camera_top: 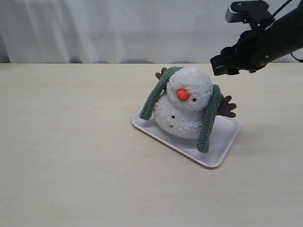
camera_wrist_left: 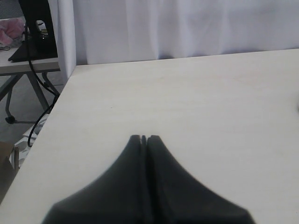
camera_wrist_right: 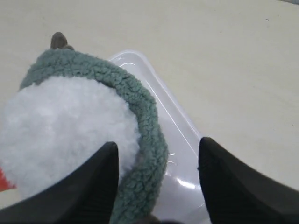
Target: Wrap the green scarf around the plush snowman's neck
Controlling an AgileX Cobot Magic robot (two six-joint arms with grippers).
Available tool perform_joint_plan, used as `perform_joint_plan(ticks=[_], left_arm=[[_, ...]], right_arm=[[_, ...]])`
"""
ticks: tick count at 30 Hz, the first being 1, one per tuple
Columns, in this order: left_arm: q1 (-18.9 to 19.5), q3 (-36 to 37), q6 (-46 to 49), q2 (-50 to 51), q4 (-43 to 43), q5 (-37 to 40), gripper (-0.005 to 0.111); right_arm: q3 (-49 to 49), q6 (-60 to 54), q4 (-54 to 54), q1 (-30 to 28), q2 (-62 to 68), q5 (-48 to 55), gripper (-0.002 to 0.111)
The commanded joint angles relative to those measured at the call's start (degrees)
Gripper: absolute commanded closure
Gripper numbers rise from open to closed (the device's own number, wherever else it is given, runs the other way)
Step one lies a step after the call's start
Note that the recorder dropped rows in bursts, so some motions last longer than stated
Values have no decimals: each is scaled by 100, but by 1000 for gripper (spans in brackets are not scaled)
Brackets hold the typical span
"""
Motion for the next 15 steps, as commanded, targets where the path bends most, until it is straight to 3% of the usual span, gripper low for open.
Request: perform_joint_plan(ticks=[1, 8, 15], left_arm=[[0, 18, -35, -20, -34, -74, 107], [0, 18, -35, -20, -34, -74, 107], [0, 18, -35, -20, -34, -64, 107]], right_arm=[[-32, 149, 125, -20, -319, 505, 58], [241, 32, 719, -20, -437, 1226, 61], [1982, -965, 1948, -20, -887, -68, 61]])
